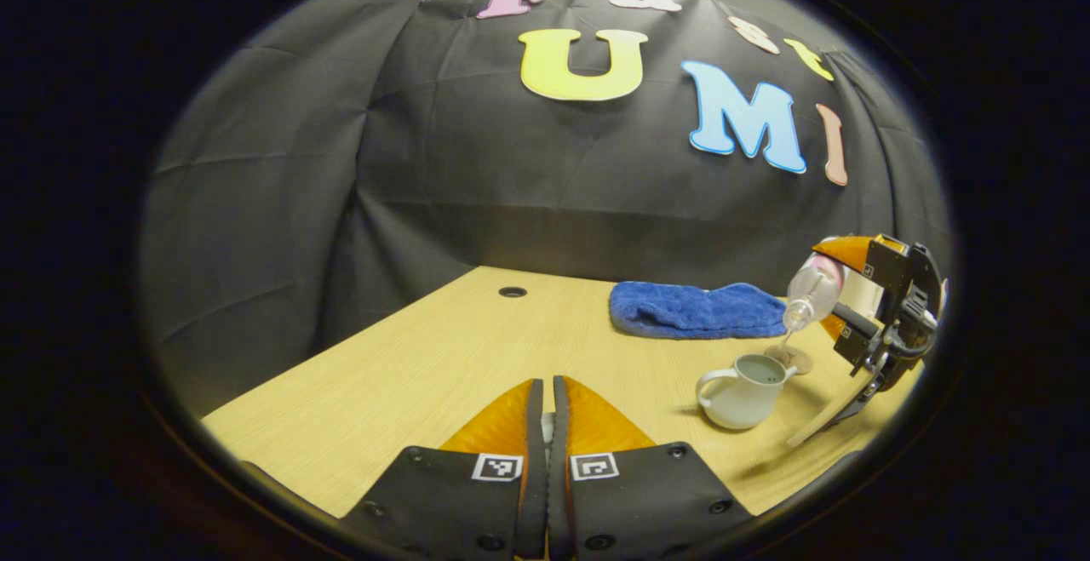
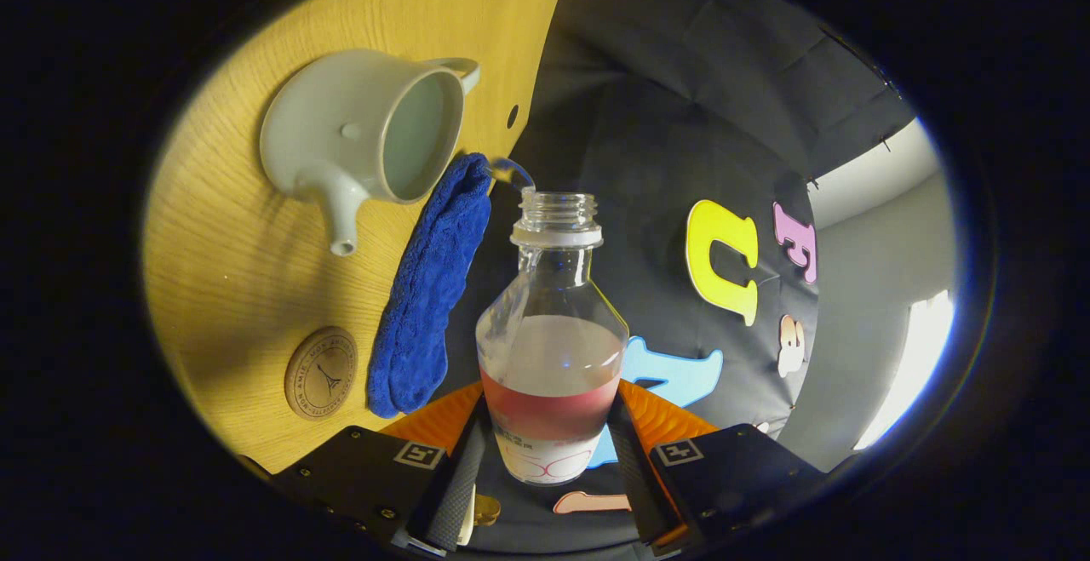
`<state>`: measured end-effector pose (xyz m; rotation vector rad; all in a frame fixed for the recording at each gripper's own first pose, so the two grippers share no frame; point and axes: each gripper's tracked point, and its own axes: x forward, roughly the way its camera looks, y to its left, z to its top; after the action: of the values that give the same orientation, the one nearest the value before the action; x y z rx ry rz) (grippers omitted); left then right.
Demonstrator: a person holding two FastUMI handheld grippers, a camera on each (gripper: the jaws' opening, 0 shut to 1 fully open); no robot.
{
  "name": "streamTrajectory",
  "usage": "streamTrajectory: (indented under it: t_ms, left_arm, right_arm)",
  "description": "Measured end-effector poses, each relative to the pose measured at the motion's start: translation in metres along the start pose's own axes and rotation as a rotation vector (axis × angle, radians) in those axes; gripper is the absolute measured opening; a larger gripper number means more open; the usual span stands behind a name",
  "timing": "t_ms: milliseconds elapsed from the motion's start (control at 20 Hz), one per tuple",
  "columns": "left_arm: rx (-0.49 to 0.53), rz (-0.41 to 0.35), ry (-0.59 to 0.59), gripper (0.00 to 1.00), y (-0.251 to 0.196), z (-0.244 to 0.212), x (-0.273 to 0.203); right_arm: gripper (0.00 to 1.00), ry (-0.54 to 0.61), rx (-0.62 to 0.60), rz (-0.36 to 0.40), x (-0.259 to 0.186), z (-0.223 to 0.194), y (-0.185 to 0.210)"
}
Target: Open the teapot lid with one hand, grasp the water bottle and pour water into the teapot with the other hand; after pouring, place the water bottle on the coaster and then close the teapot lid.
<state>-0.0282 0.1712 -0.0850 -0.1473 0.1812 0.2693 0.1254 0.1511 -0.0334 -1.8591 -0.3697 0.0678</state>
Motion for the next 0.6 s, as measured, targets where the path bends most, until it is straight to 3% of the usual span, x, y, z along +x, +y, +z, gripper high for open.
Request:
streamTrajectory:
  t_ms: [600]
  left_arm:
    - [0.006, -0.007, 0.008, 0.07, 0.002, -0.001, 0.000]
  right_arm:
    - [0.74, -0.017, -0.051, -0.065, 0.008, -0.005, -0.037]
